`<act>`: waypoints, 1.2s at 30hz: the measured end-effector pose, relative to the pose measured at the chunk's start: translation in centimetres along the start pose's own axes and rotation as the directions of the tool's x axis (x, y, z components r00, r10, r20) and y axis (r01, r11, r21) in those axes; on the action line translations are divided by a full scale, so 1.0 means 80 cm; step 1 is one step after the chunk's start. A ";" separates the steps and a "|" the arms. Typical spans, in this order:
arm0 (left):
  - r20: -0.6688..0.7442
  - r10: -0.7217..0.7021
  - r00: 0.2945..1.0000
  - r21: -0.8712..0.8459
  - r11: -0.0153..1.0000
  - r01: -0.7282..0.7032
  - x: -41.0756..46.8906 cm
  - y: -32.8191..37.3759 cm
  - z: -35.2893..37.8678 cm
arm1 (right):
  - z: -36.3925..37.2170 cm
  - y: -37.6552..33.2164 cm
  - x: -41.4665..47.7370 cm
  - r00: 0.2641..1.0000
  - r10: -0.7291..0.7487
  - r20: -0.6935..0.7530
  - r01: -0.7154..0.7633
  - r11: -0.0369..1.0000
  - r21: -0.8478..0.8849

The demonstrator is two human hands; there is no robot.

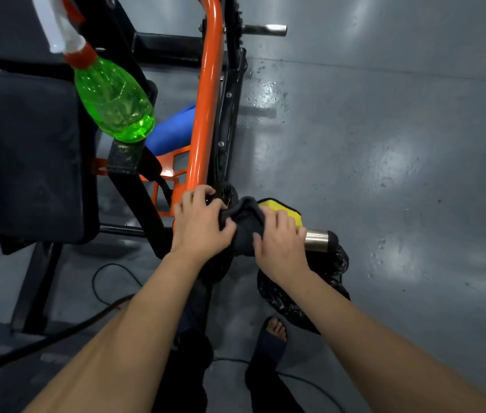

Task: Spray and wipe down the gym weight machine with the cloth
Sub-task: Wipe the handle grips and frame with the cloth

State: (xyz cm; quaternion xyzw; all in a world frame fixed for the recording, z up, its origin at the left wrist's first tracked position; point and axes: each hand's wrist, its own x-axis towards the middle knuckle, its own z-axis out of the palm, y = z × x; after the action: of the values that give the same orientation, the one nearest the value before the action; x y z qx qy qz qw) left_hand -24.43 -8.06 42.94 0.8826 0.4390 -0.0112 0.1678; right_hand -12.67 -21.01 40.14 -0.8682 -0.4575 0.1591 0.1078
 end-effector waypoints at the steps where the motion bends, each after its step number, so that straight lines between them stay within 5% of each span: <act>1: -0.018 -0.046 0.999 -0.077 0.996 0.044 0.000 0.001 -0.002 | 0.003 -0.001 -0.001 0.998 -0.051 -0.031 0.048 0.995 -0.091; 4: -0.092 -0.275 0.957 -0.335 0.914 0.231 0.013 0.014 -0.015 | 0.003 -0.008 0.000 0.987 -0.144 -0.073 0.122 0.961 -0.247; 7: -0.142 -0.580 0.802 -0.470 0.752 0.462 0.039 0.024 -0.019 | 0.012 -0.012 0.000 0.982 -0.186 -0.016 0.181 0.967 -0.179; 10: 0.054 -0.741 0.670 -0.457 0.578 0.676 0.062 0.028 -0.011 | 0.025 -0.006 -0.006 0.970 -0.207 0.126 0.220 0.970 -0.100; 13: 0.197 -0.637 0.745 -0.255 0.701 0.666 0.067 0.030 0.000 | 0.028 0.006 -0.004 0.948 -0.255 0.190 0.290 0.939 -0.187; 16: 0.160 -0.403 0.901 -0.111 0.900 0.422 0.057 0.027 0.007 | 0.026 0.007 0.002 0.922 -0.307 0.235 0.375 0.857 -0.353; 20: 0.285 -0.445 0.849 -0.225 0.830 0.510 0.050 0.018 0.006 | 0.023 -0.015 0.023 0.896 -0.231 0.380 0.417 0.730 -0.541; 25: 0.169 -0.437 0.883 -0.242 0.850 0.467 0.045 0.019 0.010 | 0.022 -0.040 0.084 0.843 -0.079 0.532 0.326 0.862 -0.389; 29: 0.125 -0.422 0.898 -0.188 0.878 0.440 0.043 0.018 0.017 | 0.012 -0.036 0.139 0.623 -0.063 0.780 0.326 0.927 -0.185; 32: 0.104 -0.414 0.904 -0.155 0.891 0.426 0.041 0.019 0.018 | 0.016 -0.023 0.178 0.383 0.012 0.924 0.066 0.997 -0.041; 36: 0.105 -0.411 0.905 -0.089 0.903 0.421 0.043 0.021 0.020 | 0.028 0.002 0.201 0.067 0.010 0.998 -0.248 0.969 0.007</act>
State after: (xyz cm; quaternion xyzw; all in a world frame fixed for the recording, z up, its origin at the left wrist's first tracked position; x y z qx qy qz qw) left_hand -20.83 -6.82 41.30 0.7567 0.6098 -0.0598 0.2280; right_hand -4.87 -7.71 35.15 -0.5529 -0.3135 0.7531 -0.1696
